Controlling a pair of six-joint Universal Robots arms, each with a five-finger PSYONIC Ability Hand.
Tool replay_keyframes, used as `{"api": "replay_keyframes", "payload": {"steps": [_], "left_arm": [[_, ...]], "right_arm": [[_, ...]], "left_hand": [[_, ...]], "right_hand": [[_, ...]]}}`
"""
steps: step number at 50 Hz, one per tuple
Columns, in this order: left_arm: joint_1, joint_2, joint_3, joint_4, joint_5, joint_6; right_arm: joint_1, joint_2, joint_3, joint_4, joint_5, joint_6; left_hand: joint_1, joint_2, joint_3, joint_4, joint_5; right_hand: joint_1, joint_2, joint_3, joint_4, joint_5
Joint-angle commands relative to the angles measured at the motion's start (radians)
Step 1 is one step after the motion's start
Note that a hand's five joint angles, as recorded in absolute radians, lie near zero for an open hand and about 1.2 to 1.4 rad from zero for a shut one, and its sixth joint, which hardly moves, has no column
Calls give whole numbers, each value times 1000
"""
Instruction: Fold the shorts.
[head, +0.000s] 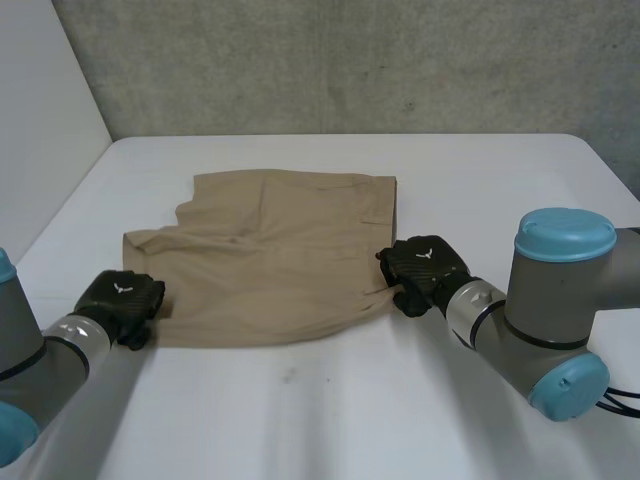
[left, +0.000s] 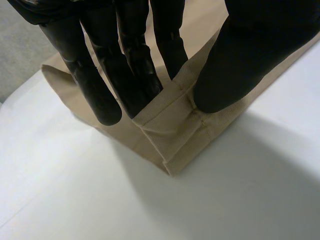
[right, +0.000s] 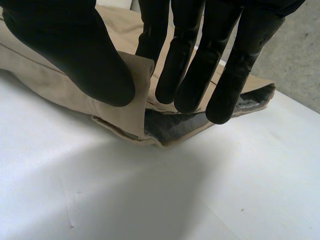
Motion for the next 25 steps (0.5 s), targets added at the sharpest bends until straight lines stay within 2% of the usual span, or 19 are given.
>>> {"api": "replay_keyframes", "payload": {"steps": [1,5,7,9,16,17,21,25], "left_arm": [[-12,36,-10,-13,0,-2],[-27,136,-24,-91,3,-14],[-53,187,-22,-177,5,-14],[-73,217,-16,-244,3,-8],[-105,378,19,-646,8,4],[-107,404,27,-740,14,11],[-128,478,30,-935,28,53],[-153,549,24,-1039,80,99]], "right_arm": [[4,-46,6,28,22,-7],[15,-101,8,90,24,-24],[16,-126,6,139,22,-47],[6,-173,0,305,21,-149],[-8,-226,29,608,12,-360],[-20,-242,53,683,13,-416],[-115,-339,159,833,1,-575],[-217,-443,236,896,-45,-720]], "left_hand": [[262,234,239,234,264],[262,234,239,234,264],[262,234,239,234,264],[262,234,239,234,264],[262,234,239,234,264],[262,234,239,234,264],[262,234,239,234,264],[262,234,239,234,264]], "right_hand": [[441,224,220,206,235],[441,224,220,206,235],[441,224,220,206,235],[441,224,220,206,235],[441,224,220,206,235],[441,224,220,206,235],[441,224,220,206,235],[441,224,220,206,235]]}}
